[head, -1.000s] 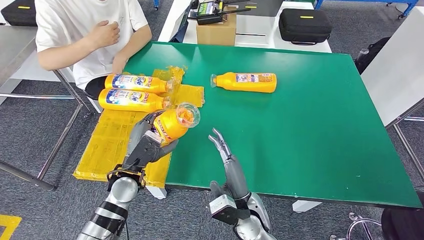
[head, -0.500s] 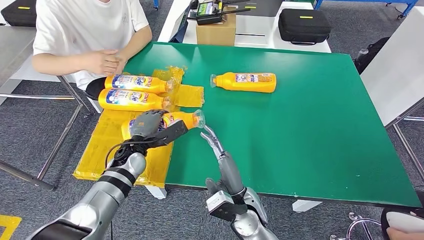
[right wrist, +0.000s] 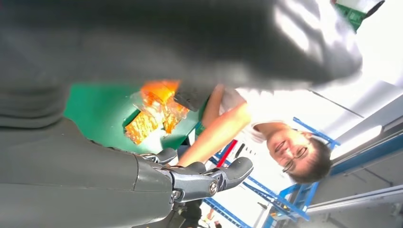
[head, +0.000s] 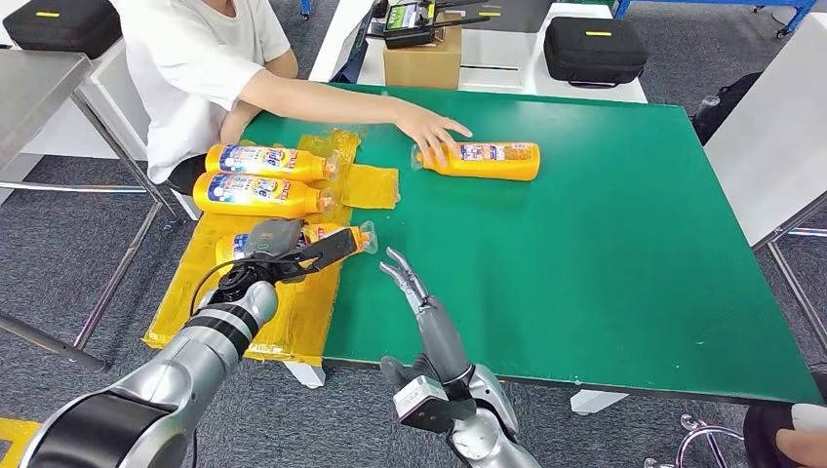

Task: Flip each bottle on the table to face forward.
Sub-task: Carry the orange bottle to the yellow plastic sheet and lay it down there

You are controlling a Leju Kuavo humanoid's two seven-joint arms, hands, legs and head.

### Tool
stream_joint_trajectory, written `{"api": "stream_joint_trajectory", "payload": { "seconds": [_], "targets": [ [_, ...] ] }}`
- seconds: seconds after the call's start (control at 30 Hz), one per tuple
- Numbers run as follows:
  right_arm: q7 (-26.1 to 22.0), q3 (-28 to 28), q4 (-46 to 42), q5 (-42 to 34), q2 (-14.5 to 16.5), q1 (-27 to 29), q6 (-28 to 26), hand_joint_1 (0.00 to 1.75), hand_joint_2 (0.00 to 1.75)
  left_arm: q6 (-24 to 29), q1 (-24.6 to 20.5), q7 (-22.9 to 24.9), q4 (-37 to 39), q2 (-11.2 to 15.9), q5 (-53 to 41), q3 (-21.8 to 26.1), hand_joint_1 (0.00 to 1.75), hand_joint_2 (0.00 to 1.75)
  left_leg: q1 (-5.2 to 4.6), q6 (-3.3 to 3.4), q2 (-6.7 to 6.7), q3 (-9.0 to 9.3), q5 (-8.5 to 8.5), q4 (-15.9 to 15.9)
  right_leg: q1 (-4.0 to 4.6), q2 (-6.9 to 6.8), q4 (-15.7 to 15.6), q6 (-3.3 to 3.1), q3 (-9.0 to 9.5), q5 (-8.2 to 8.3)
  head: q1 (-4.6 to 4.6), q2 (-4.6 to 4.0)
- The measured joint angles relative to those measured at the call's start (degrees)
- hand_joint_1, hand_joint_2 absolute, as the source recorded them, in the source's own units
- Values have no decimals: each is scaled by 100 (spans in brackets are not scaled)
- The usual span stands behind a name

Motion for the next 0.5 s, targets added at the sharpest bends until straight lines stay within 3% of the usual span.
{"api": "stream_joint_trajectory", "payload": {
  "seconds": [0.03, 0.13, 0.17, 0.2, 0.33, 0.5],
  "targets": [
    [-7, 10, 15, -2, 0, -4, 13, 0, 175, -91, -35, 20, 46, 4, -64, 0, 134, 175, 0, 0, 0, 0, 0, 0, 0, 0, 0, 0, 0, 0, -1, 0],
    [-8, 16, 74, -29, 0, -13, 98, 0, 175, -489, -117, 25, 174, 12, -300, -14, 34, 175, 0, 0, 0, 1, 0, 0, 0, 0, 1, 0, 0, 0, -1, 0],
    [-8, 16, 97, -40, 0, -19, 129, 0, 175, -617, -129, 16, 209, 14, -349, -21, 15, 175, 1, 0, 0, 1, 0, 0, 0, 0, 1, 0, 0, 0, 0, 0],
    [-7, 16, 120, -48, 0, -27, 158, 0, 175, -724, -136, -1, 236, 14, -366, -27, 9, 175, 1, 0, 1, 1, 0, 0, 0, 0, 1, 0, 0, 0, -1, 0],
    [-7, 16, 211, -107, 2, -62, 252, 0, 0, -1061, -191, -168, 315, 15, -266, -23, 0, 175, 0, 0, -1, 0, 0, 0, 0, -1, 1, 0, 0, 0, 1, -1],
    [-7, 14, 314, -235, 25, -111, 338, 0, 0, -1566, -264, -510, 384, 13, -12, 22, 0, 175, 0, 0, -1, 0, 0, 0, 0, -1, 1, 0, 1, 0, 0, 0]
  ]
}}
